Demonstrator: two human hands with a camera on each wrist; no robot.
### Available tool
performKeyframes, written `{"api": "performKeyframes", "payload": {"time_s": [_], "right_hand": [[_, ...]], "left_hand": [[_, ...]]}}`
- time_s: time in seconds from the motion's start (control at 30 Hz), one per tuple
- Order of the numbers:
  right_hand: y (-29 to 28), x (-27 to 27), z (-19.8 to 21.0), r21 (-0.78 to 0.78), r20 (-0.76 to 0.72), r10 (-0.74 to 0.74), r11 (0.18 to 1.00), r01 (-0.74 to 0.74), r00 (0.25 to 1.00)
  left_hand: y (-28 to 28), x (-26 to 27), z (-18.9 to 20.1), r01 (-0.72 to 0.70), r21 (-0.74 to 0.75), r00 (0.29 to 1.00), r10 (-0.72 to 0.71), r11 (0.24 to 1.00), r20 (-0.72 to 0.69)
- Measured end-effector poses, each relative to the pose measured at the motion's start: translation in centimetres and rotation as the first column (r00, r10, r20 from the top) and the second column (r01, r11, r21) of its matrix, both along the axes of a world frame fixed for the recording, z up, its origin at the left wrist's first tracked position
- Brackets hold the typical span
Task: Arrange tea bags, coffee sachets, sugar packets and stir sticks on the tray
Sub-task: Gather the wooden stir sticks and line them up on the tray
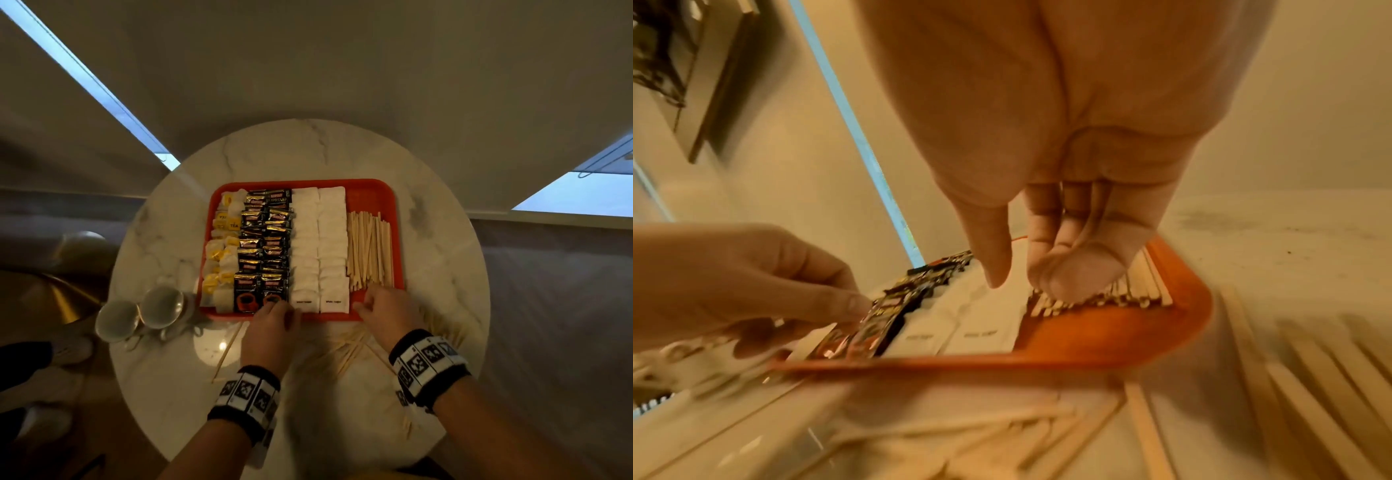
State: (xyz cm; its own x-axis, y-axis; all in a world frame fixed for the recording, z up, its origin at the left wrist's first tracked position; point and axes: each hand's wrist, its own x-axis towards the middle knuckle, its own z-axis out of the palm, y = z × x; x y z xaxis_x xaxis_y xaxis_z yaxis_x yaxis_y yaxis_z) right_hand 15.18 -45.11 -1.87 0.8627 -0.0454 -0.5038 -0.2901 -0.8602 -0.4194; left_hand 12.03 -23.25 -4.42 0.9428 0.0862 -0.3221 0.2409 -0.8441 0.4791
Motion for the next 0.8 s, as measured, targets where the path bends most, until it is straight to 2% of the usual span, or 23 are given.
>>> {"api": "performKeyframes", "payload": {"time_s": [0.17,0.3,0.4,0.57,0.63,0.73,0.8], "right_hand": [[1.4,-4.8,-1.0,-0.22,-0.057,0.012,0.975,-0.024,0.998],[2.9,-6.2,-2.0,-0.295,-0.083,-0.047,0.955,0.021,0.995],[4.2,-6.9,-3.2,-0.249,-0.073,-0.107,0.965,0.086,0.992],[7.2,-8.7,-3.3,-0.24,-0.065,-0.041,0.971,0.024,0.997],[8.6,-9.2,-3.4,-0.173,-0.082,-0.08,0.983,0.065,0.993],[10.2,-9.4,-3.7,-0.083,-0.096,-0.172,0.983,0.165,0.98],[10.9,-9.6,-3.6,-0.018,-0.125,-0.236,0.972,0.235,0.964]], "left_hand": [[7.1,-3.9,-1.2,-0.091,0.16,0.992,0.103,0.983,-0.07],[9.3,-4.9,-2.8,-0.051,0.196,0.991,0.074,0.979,-0.112],[8.7,-4.9,-3.3,0.028,0.131,0.984,-0.004,0.991,-0.179],[6.1,-4.9,-3.3,0.095,-0.001,0.982,-0.094,0.995,-0.162],[5.2,-5.1,-3.4,0.137,-0.043,0.978,-0.142,0.99,-0.155],[3.8,-6.0,-3.6,0.294,-0.081,0.94,-0.303,0.952,-0.156],[2.9,-6.5,-3.7,0.317,-0.128,0.93,-0.334,0.94,-0.152]]}}
